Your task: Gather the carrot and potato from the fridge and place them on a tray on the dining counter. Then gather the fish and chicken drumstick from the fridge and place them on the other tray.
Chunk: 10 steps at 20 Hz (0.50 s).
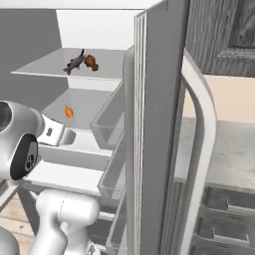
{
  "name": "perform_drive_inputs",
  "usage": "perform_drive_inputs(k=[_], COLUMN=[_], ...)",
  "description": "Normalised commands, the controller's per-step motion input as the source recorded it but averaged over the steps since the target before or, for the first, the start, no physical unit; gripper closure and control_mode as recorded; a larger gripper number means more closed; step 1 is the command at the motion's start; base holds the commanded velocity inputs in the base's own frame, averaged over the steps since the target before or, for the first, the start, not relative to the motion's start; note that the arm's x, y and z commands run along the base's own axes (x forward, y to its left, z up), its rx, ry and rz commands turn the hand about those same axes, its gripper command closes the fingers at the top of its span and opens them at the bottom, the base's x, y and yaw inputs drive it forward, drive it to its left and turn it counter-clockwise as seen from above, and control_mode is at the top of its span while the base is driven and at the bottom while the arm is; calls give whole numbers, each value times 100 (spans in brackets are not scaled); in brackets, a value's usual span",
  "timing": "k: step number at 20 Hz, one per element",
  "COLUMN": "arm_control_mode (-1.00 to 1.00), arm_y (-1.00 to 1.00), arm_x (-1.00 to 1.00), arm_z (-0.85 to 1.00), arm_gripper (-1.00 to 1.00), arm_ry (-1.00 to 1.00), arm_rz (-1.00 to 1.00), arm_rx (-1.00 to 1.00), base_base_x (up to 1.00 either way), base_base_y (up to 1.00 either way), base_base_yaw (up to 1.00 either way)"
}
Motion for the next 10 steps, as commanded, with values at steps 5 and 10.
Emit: perform_drive_inputs(k=[5, 10], arm_control_mode=[100, 100], arm_y=[0, 0], arm_x=[0, 0], arm_z=[0, 0], arm_gripper=[-100, -100], arm_ry=[0, 0], arm_rz=[0, 0], arm_rx=[0, 0], base_base_x=[44, 19], base_base_y=[15, 35], base_base_yaw=[-24, -15])
